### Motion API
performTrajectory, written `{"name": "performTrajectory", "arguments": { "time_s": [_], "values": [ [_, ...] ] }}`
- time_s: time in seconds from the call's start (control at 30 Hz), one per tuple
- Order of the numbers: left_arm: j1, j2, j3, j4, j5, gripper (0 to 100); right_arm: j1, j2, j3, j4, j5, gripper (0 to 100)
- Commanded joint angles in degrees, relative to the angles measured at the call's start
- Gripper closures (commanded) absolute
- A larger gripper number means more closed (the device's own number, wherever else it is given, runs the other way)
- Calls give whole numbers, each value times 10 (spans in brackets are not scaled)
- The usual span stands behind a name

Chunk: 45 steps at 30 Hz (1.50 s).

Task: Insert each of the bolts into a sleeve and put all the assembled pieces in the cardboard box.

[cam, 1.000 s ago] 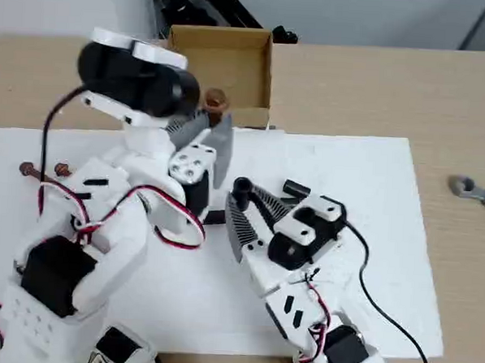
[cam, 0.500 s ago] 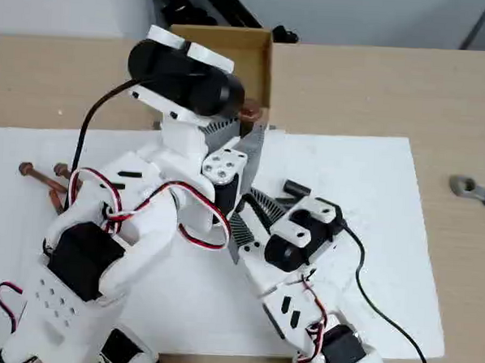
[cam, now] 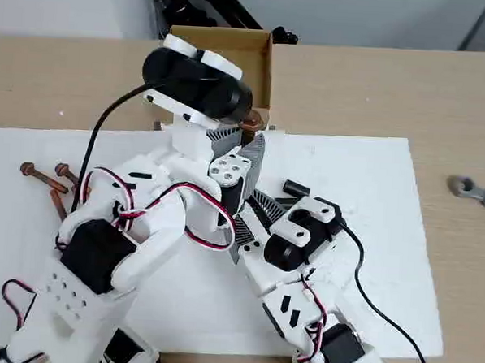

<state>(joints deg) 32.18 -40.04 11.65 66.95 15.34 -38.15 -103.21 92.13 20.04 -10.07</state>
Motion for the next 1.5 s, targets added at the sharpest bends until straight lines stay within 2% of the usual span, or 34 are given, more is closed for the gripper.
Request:
{"name": "performTrajectory", "arguments": {
  "time_s": [0.0,0.17,1.47],
  "values": [
    [3,-4,-2,-6,4,994,6,-5,-23,-18,6,992],
    [3,-4,0,-6,4,994,29,-5,-24,-18,6,992],
    [-2,0,63,-72,-1,994,25,-6,-25,-18,4,992]
  ]
}}
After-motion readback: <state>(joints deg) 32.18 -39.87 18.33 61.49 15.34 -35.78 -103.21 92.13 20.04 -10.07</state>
